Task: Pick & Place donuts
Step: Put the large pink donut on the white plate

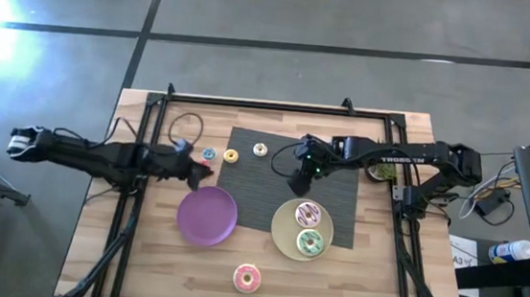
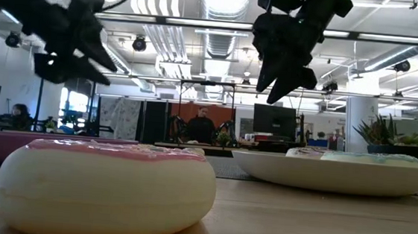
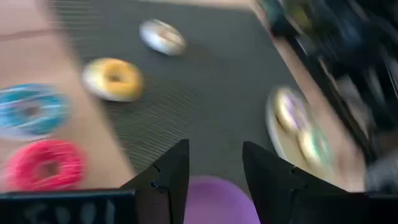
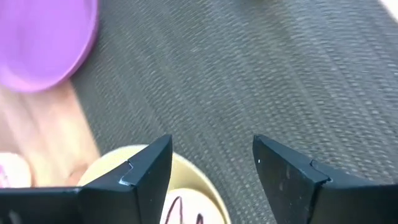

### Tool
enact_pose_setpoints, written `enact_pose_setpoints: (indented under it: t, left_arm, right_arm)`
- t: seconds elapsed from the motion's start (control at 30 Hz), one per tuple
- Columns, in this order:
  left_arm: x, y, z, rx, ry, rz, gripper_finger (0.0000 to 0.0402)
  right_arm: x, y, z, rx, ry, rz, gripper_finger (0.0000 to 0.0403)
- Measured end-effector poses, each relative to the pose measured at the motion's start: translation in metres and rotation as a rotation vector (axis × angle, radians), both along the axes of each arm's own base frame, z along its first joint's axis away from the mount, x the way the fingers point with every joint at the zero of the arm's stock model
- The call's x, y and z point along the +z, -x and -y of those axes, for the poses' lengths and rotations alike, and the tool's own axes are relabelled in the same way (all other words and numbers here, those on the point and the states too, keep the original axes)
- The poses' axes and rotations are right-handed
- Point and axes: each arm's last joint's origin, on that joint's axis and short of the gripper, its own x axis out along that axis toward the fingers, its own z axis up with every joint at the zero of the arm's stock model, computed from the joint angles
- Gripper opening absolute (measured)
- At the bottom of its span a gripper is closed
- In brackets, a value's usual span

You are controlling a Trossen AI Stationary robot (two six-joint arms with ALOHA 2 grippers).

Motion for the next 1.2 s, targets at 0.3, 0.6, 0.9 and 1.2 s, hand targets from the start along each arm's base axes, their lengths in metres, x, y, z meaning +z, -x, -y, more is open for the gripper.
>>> enact_pose_setpoints:
  t: [0.3, 0.6, 0.9, 1.2]
  left_arm:
    - [0.016, -0.03, 0.021, -0.265, -0.113, -0.12, 0.0124]
    - [0.021, -0.049, 0.064, -0.5, -0.226, -0.235, 0.0124]
    - [-0.003, -0.083, 0.092, -0.578, -0.248, -0.274, 0.0124]
    - [-0.016, -0.137, 0.13, -0.731, -0.267, -0.288, 0.0124]
  right_arm:
    - [0.0, -0.001, -0.008, 0.049, -0.006, -0.001, 0.0214]
    - [0.0, -0.002, -0.031, 0.151, 0.003, -0.001, 0.0214]
    - [0.001, 0.001, -0.044, 0.113, -0.018, -0.022, 0.0214]
    - [0.01, 0.026, -0.078, 0.105, -0.022, -0.124, 0.0214]
